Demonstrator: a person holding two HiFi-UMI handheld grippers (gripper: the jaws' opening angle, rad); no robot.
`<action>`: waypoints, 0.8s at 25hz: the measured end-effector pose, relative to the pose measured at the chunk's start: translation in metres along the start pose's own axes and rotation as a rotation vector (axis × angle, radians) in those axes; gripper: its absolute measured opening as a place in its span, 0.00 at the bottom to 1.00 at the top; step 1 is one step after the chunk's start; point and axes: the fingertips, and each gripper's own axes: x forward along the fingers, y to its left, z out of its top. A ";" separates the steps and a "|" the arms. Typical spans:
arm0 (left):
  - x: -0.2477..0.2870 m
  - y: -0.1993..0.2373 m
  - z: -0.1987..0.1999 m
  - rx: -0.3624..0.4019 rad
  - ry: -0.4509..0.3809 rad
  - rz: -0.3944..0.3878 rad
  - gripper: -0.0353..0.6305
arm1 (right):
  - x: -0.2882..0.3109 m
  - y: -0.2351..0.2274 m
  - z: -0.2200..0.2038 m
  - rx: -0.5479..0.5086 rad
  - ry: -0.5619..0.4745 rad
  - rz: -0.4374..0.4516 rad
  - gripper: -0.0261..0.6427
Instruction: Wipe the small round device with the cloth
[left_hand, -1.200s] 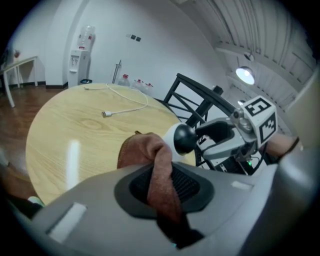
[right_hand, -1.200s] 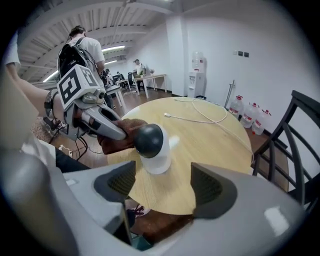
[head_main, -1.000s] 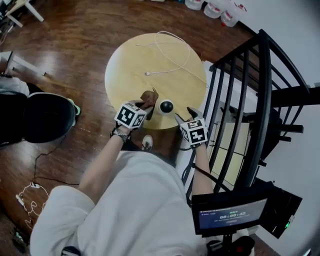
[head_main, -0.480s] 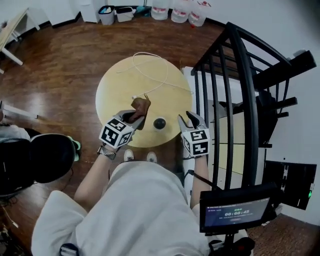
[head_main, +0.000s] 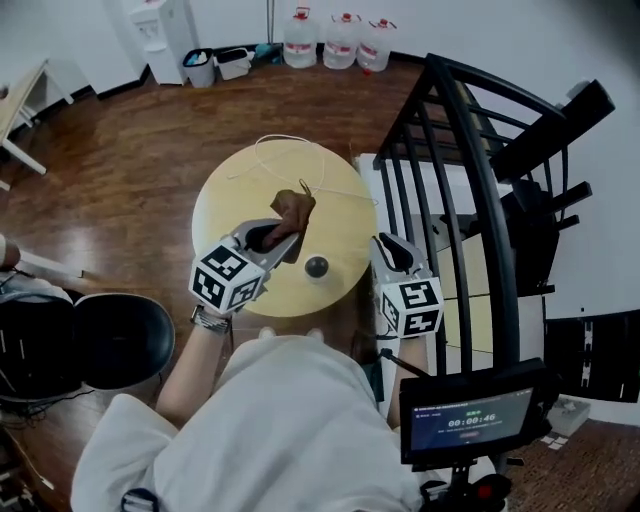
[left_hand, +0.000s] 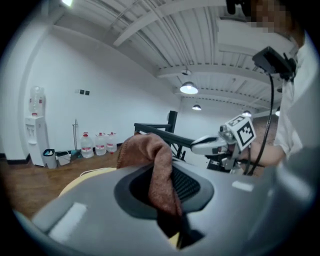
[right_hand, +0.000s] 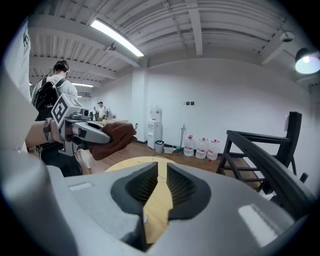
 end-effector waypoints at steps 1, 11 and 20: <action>-0.003 -0.002 0.007 0.002 -0.015 -0.006 0.16 | -0.005 -0.004 0.008 -0.001 -0.018 -0.013 0.11; -0.059 -0.005 0.054 0.094 -0.170 0.031 0.16 | -0.043 0.000 0.073 0.020 -0.221 -0.105 0.05; -0.085 -0.007 0.039 0.126 -0.149 -0.001 0.16 | -0.040 0.037 0.071 0.003 -0.167 -0.124 0.05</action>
